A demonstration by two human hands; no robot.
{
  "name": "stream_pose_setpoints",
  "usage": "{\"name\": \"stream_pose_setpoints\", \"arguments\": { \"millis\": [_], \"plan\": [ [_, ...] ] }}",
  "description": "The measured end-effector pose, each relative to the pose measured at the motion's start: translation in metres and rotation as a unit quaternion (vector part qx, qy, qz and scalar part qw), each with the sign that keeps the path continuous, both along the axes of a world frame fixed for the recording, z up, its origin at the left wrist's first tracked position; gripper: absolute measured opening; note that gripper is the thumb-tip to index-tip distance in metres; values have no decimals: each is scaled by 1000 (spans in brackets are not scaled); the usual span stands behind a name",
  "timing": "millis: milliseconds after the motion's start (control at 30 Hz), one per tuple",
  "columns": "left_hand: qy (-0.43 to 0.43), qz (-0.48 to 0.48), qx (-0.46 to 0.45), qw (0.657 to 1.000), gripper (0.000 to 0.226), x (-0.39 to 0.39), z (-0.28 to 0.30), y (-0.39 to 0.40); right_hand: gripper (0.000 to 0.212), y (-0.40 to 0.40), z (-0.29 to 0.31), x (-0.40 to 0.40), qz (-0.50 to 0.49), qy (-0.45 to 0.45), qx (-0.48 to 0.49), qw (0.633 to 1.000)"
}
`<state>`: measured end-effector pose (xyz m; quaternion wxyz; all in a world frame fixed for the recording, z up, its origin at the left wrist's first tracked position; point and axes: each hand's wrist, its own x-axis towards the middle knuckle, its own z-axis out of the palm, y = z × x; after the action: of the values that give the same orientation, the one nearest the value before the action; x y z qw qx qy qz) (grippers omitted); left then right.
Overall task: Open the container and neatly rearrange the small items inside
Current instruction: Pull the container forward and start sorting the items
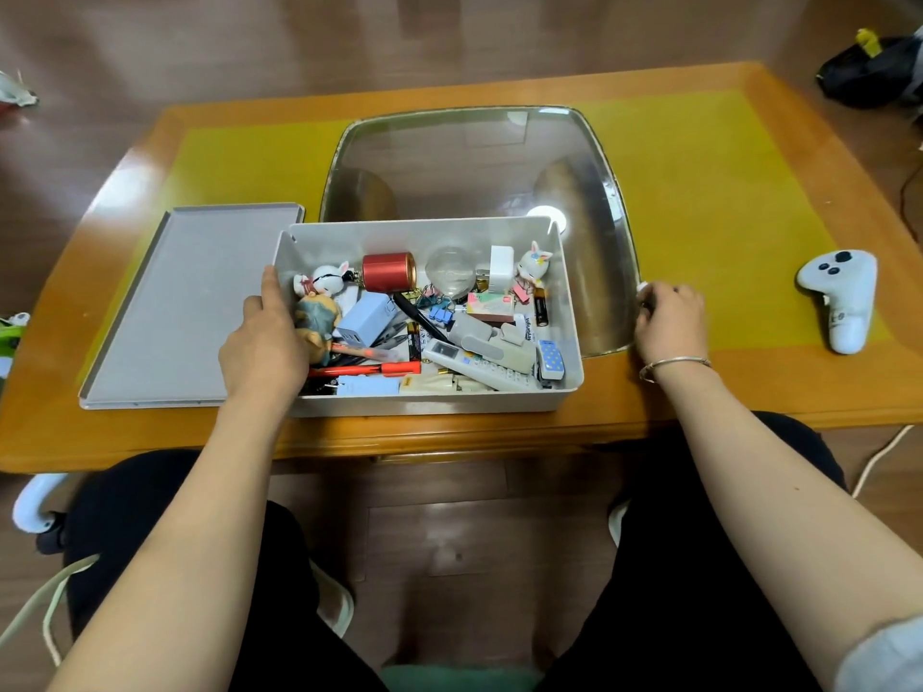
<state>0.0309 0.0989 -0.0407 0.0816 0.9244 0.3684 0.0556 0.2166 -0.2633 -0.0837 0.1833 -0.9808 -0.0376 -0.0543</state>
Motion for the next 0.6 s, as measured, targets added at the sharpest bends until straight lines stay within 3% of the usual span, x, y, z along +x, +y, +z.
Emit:
{"name": "stream_pose_setpoints", "arguments": {
  "millis": [233,400,600],
  "plan": [
    [-9,1,0,1000,82,0,0,-1,40,11,14,-7,15,-8,134,991],
    [-15,1,-1,1000,82,-1,1,-2,28,27,46,-21,46,-81,238,967],
    [-10,-1,4,1000,82,-3,0,-5,24,56,60,-51,122,-34,312,942]
  ]
}}
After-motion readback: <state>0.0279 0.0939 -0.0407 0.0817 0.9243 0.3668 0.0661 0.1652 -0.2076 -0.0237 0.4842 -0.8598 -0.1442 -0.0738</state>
